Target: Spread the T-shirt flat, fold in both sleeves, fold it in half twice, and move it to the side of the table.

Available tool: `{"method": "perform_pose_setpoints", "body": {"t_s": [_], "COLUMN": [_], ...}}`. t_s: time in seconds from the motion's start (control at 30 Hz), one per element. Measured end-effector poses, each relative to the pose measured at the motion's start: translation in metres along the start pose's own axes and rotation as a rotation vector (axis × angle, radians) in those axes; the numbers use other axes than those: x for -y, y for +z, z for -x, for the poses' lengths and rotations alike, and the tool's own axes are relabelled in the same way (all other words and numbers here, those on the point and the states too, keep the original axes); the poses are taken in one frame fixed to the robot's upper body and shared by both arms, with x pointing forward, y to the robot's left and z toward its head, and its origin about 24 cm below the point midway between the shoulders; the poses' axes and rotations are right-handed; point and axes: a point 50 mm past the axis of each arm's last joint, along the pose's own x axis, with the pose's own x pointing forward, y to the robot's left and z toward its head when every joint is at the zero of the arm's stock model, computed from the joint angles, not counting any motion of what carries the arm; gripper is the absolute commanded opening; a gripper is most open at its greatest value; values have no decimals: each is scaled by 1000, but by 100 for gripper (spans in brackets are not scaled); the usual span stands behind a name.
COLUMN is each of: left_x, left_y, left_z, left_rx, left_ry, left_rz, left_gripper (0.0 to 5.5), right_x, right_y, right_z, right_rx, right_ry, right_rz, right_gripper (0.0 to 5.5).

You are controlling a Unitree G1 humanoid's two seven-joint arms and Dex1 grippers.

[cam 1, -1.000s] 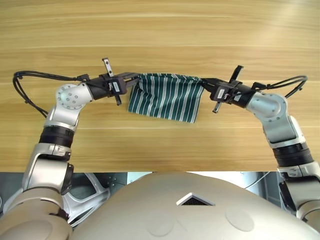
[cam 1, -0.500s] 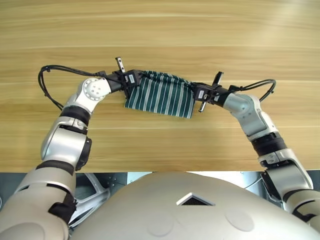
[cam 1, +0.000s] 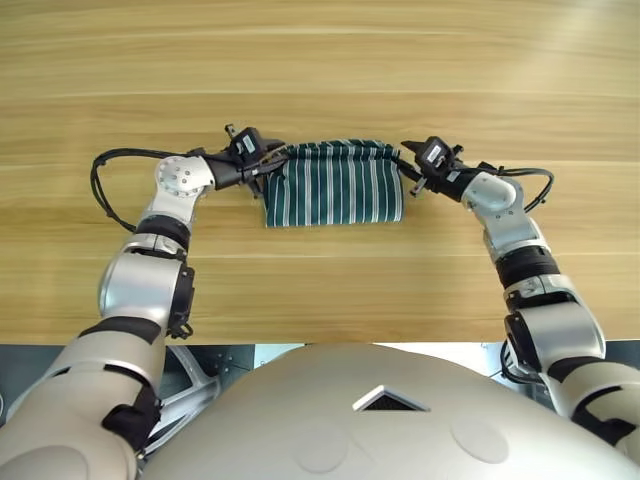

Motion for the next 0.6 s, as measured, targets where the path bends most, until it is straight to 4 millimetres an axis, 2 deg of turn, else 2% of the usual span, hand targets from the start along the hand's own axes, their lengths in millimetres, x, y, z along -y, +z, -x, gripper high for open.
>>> {"method": "perform_pose_setpoints", "body": {"t_s": [0.07,0.2,0.33,0.37,0.5,0.53,0.6], "left_x": [-3,-8,-28,-32,-36,-36,-35], "left_y": [-4,-14,-18,-18,-18,-19,-20], "left_z": [4,12,17,19,21,22,27], "left_rx": [32,98,103,125,231,260,376], "left_ry": [16,114,378,428,483,485,479], "left_rz": [132,417,650,719,926,958,1041], "left_gripper": [202,273,326,351,412,415,389], "right_x": [8,11,28,32,36,38,47], "right_y": [-8,-15,-16,-17,-22,-21,-16], "right_z": [3,-2,1,3,10,12,19], "right_rx": [5,54,144,163,221,245,326], "right_ry": [-33,-74,-176,-203,-242,-246,-259], "right_rz": [-132,-367,-585,-633,-720,-728,-712], "right_gripper": [243,320,380,412,482,503,532]}}
